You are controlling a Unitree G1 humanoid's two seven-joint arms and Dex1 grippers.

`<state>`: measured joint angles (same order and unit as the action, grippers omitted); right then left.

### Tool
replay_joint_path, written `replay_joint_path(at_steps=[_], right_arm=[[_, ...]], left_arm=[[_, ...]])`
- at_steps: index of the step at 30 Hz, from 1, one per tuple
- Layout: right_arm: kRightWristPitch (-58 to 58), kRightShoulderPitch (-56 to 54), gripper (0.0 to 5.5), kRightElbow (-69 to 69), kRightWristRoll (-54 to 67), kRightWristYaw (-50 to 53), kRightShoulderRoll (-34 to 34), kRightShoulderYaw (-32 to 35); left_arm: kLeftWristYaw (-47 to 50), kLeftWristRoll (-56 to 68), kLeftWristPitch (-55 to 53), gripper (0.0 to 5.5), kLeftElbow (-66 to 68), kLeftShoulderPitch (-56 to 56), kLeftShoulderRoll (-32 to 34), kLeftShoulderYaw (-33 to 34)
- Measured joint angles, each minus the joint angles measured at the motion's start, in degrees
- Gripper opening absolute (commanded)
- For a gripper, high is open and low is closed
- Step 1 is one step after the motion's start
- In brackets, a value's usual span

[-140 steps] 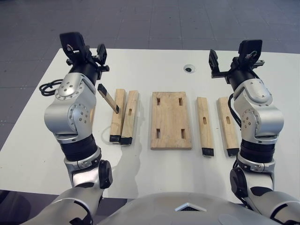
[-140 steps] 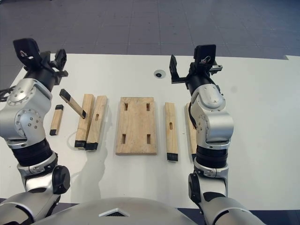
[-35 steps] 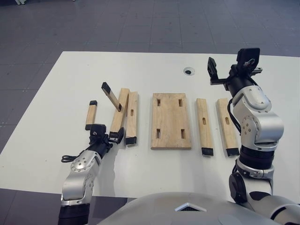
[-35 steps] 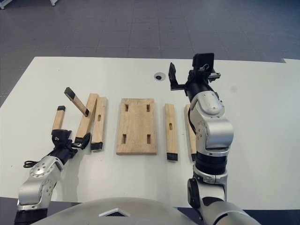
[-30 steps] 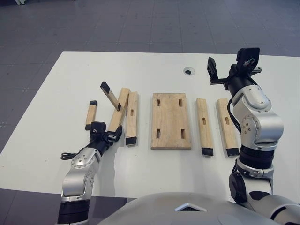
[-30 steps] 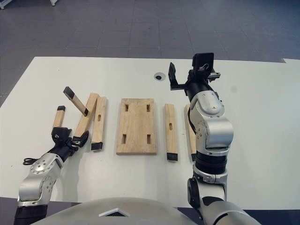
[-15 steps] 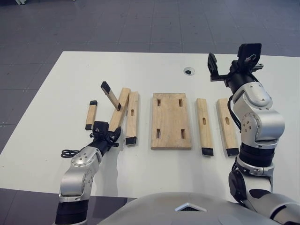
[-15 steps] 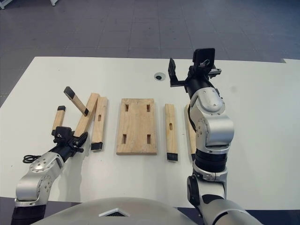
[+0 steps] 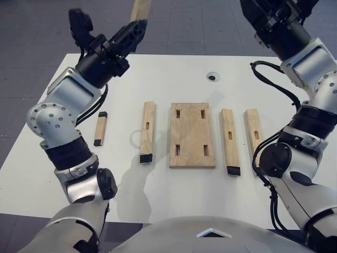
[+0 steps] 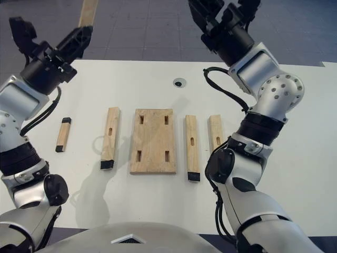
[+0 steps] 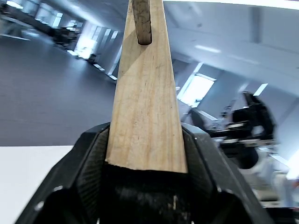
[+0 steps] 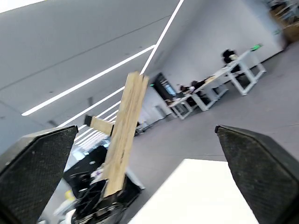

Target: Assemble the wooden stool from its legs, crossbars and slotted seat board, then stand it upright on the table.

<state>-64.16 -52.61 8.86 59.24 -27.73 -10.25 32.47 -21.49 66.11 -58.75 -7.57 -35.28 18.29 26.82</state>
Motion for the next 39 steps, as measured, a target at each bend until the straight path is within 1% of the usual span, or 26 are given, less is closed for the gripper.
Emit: replay_joint_path(at_steps=[1,2,5,13,20,24,35,39], right_arm=[[-2.3,-1.5,5.50,1.1,3.7,-3.6,-0.3,-0.7],[-3.7,-2.5,5.50,1.6,5.7,-6.2,-0.6,-1.9],[-5.4,-3.2,5.50,4.3,8.1,-8.5,-1.6,-3.9],[-5.9,-4.6,5.50,5.3,8.5,-8.1,-1.7,-8.5],[-5.9,-4.6,5.50,5.4,8.9,-6.5,-1.0,-9.6],[-5.9,-4.8,5.50,4.7,10.9,-4.4,1.4,-10.3],[-6.0,-5.1,3.28,7.4,13.0,-1.4,2.4,-10.7],[-9.7,-5.1,2.52,8.6,14.9,-2.1,0.9,-10.8]], left_arm=[[-1.5,5.4,-1.7,2.07,1.9,-1.3,-1.2,0.3],[-2.7,8.2,-2.6,2.07,2.9,-1.7,-1.8,0.1],[-4.0,11.8,-3.6,2.07,5.0,-1.5,-1.9,-0.5],[-4.1,18.7,-3.6,2.07,1.9,-0.4,-2.0,-4.0],[-4.3,19.1,-3.1,2.07,1.6,1.0,-1.9,-6.5],[-5.0,18.7,-1.9,2.07,1.6,1.8,-1.8,-7.7],[-4.8,18.5,-1.0,2.07,1.5,3.6,-1.4,-10.2],[-5.6,18.6,-1.5,2.07,1.0,4.2,-0.5,-10.9]])
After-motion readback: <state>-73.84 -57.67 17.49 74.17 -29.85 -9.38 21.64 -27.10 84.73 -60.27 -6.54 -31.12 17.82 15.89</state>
